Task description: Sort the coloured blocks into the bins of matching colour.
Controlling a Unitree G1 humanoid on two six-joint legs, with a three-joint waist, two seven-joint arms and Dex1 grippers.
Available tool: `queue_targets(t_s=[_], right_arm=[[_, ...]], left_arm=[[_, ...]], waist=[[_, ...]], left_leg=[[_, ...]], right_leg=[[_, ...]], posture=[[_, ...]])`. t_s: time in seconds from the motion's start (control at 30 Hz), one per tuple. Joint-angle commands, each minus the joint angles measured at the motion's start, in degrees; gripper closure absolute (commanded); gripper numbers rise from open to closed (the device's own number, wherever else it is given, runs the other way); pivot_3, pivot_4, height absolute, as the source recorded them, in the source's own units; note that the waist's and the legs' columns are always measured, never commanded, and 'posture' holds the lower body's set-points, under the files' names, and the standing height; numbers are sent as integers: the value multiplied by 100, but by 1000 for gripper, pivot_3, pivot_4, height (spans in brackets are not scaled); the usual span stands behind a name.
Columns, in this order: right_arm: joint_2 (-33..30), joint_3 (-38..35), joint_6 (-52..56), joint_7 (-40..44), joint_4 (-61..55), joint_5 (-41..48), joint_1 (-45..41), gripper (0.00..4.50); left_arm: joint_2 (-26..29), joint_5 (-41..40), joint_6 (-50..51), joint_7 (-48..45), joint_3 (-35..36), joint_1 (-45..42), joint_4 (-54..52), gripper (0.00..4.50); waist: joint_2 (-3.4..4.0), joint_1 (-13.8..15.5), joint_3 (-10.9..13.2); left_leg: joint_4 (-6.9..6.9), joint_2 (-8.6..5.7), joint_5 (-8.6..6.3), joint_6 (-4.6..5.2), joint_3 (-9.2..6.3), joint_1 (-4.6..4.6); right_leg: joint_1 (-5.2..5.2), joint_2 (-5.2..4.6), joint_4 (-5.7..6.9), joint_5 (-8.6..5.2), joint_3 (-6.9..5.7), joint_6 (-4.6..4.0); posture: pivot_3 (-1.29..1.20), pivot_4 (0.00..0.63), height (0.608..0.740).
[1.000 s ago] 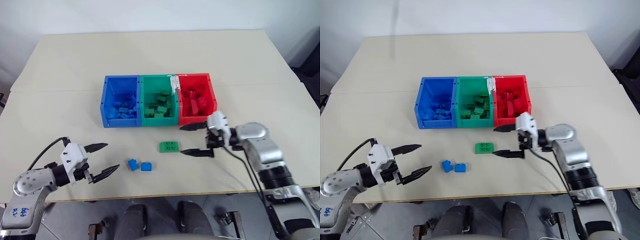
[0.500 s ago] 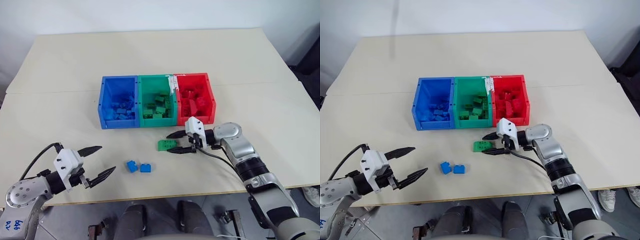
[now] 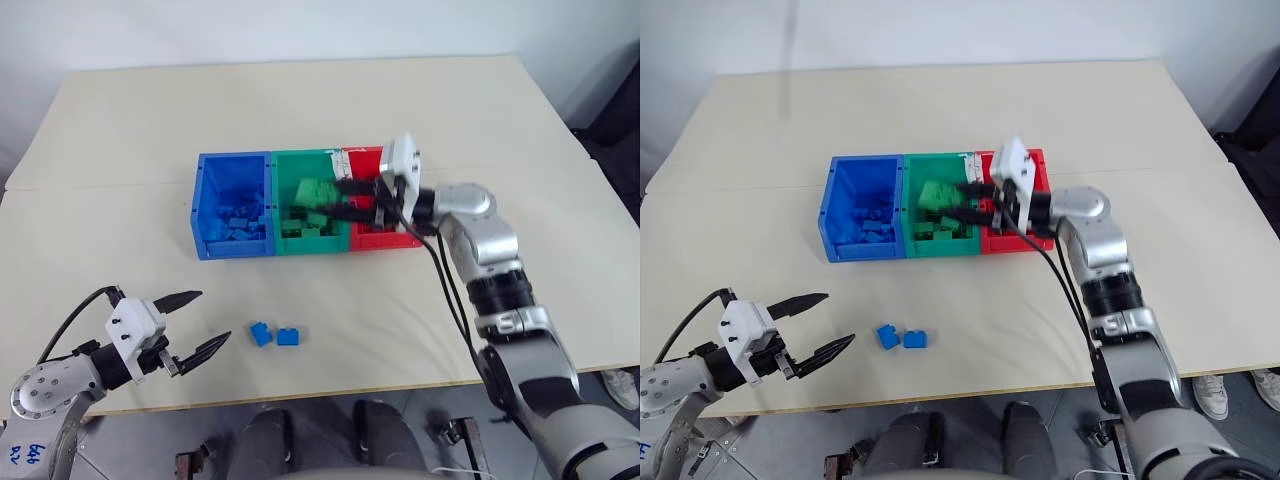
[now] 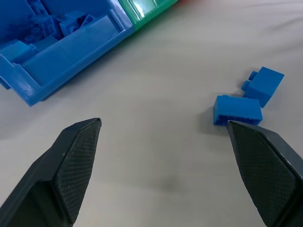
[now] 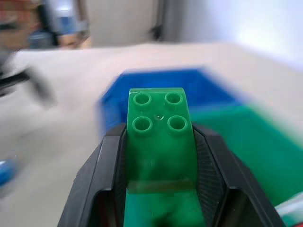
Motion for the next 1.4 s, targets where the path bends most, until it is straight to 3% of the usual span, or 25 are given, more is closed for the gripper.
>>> queue_targets(t_s=[0.03,0.3,0.53,0.7,0.93,1.03,1.2,1.4], right_arm=[[190,-69,-361,-537,674,-293,-326,2670],[-3,-144,-584,178,525,-148,-282,48],[-1119,-501,-391,2120,-893,892,1080,15],[-1880,-944,-538,2872,-1509,1408,2249,15],[-2861,-798,-1374,2991,-1612,1786,3453,15],[-2750,-1007,-1422,2978,-1411,1774,3465,15],[-2771,-1039,-1214,2922,-1512,1845,3587,15],[-2771,-1109,-1138,2729,-1730,1790,3783,15]], left_arm=[[-62,3,-118,81,85,57,-171,0],[-122,-5,-167,138,147,241,-285,0],[88,-208,-183,-182,474,382,-104,0],[416,-195,-400,-745,812,507,458,0],[981,-30,-1377,-1874,1106,611,2213,0],[1157,-220,-1231,-2087,1063,366,2432,0],[1078,-389,-918,-2046,564,-193,1728,0],[1093,-546,57,-1846,-560,-1100,457,0]], waist=[[0,-5,0],[0,-7,0],[-1,68,0],[2,37,1],[2,33,2],[1,37,3],[1,69,3],[1,70,3]], left_leg=[[0,-2,-3,4,3,0],[0,-8,-15,17,14,-17],[8,-8,-20,25,5,-27],[11,-7,-23,29,12,-25],[8,9,-29,20,46,10],[14,9,-31,22,53,18],[17,8,-32,21,48,23],[16,9,-35,15,43,20]], right_leg=[[-1,0,1,0,0,0],[-21,2,1,0,-12,1],[-12,-2,-9,1,-38,1],[0,-8,-21,2,-61,4],[7,2,-24,-1,-63,0],[11,-8,-23,0,-62,0],[13,-27,-13,2,-67,3],[16,-21,-7,4,-70,3]], posture=[[0,150,740],[0,150,740],[0,150,740],[0,150,740],[0,150,740],[0,150,740],[0,150,740],[0,150,740]])
